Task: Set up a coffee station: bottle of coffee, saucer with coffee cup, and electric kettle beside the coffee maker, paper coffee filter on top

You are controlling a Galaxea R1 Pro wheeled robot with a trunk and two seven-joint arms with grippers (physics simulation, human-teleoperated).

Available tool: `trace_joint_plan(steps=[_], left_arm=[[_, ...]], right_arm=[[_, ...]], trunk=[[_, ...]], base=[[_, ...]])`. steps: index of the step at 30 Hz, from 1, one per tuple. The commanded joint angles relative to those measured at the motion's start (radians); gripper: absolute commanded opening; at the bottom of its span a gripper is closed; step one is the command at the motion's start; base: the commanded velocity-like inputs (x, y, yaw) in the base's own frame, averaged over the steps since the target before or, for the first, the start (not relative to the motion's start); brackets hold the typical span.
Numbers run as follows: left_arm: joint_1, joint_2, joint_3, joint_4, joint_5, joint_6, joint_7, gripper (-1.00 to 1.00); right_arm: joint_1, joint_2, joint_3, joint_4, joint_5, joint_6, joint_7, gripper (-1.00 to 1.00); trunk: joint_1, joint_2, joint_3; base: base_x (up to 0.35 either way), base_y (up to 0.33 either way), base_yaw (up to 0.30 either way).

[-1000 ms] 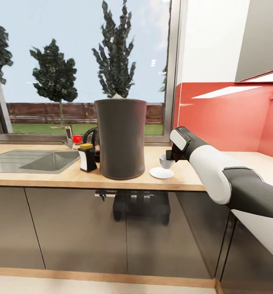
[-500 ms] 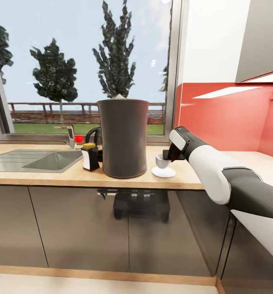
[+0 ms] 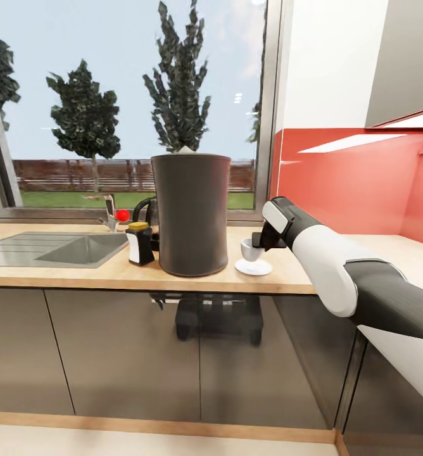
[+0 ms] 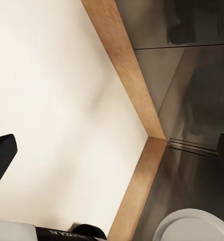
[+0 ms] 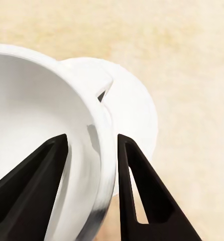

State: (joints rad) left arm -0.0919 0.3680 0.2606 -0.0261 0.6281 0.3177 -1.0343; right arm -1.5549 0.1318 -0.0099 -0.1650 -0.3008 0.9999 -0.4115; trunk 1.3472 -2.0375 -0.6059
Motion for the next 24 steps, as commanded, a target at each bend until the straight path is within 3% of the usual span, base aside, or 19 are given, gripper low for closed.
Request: trace_joint_plan(steps=[1,11,15,24], left_arm=[[0.0,0.0,0.008,0.0,-0.004,0.01,-0.003,1.0],[0.0,0.0,0.008,0.0,-0.004,0.011,-0.003,1.0],[0.0,0.0,0.009,0.0,-0.004,0.01,-0.003,1.0],[-0.001,0.0,0.008,0.0,-0.004,0.011,-0.003,1.0]], right_arm=[[-0.001,0.0,-0.001,-0.001,-0.009,0.002,-0.01,-1.0],[-0.001,0.0,-0.002,-0.002,-0.009,0.002,-0.01,-1.0],[-0.001,0.0,-0.002,-0.002,-0.008,0.002,-0.01,-1.0],[-0.001,0.0,-0.002,-0.002,-0.008,0.002,-0.011,-1.0]], trunk=[[0.0,-0.001,-0.001],[0.011,-0.022,-0.011],[0.027,-0.05,-0.023],[0.027,-0.05,-0.023]], base=[[0.0,0.0,0.0],[0.0,0.0,0.0],[0.0,0.0,0.0],[0.0,0.0,0.0]])
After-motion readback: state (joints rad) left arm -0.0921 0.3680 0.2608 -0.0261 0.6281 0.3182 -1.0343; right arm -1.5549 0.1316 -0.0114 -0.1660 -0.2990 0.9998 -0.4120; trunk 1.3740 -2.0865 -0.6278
